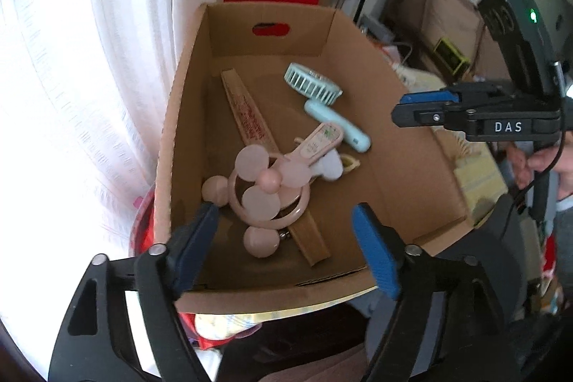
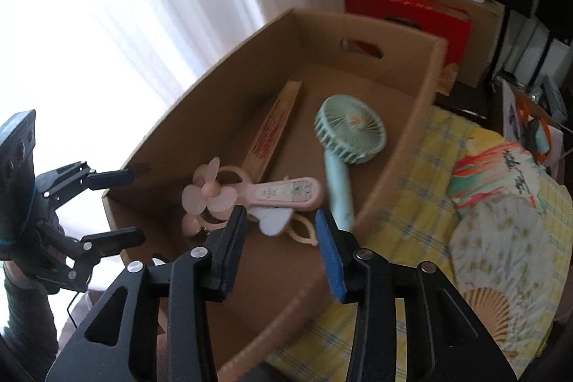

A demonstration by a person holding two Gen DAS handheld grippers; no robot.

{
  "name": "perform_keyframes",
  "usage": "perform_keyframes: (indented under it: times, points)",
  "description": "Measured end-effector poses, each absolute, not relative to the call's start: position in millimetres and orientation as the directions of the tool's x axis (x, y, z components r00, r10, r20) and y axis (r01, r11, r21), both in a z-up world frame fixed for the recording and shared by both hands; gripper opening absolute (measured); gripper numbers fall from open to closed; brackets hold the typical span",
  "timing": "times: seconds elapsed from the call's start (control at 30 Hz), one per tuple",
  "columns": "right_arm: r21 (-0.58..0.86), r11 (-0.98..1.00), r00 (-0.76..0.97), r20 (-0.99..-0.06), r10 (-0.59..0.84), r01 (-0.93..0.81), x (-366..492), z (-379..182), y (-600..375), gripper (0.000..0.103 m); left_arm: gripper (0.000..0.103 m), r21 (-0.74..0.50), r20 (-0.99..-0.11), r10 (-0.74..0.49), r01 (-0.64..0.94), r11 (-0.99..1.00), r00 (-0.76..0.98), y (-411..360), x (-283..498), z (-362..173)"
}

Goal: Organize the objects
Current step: 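Open both tools to release the pink fan in the box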

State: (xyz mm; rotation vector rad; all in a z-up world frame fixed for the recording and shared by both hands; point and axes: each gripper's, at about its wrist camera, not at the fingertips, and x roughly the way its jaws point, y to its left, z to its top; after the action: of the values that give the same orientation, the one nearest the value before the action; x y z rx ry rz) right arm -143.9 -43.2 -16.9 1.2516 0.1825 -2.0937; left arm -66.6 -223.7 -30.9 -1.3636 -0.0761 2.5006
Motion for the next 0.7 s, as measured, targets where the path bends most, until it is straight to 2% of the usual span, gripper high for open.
perform_keyframes:
  times: [0.13, 0.2, 0.33, 0.5, 0.7]
  points:
    - [0.172, -0.783, -0.362, -0.813, -0.455, 0.598, -139, -7, -24, 0.049, 0.084, -0.23, -0.792, 0.311, -0.214, -0.949, -0.526, -218, -67, -22]
    - [0.164, -0.789, -0.374, -0.811, -0.449, 0.592, -138, -5, -16, 0.052, 0.093, -0.249, -0.775, 0.324, -0.209, -0.946, -0.543, -213, -67, -17]
    - [0.145, -0.814, -0.399, -0.814, -0.421, 0.562, -138, -4, 3, 0.061, 0.101, -0.243, -0.734, 0.308, -0.189, -0.951, -0.605, -203, -67, -5]
    - [0.125, -0.842, -0.442, -0.805, -0.395, 0.525, -138, 1, 25, 0.077, 0.101, -0.26, -0.736, 0.316, -0.182, -0.948, -0.599, -186, -75, -4]
    - [0.136, -0.866, -0.467, -0.796, -0.385, 0.482, -137, 3, 53, 0.091, 0.103, -0.25, -0.747, 0.314, -0.19, -0.949, -0.585, -160, -84, -5]
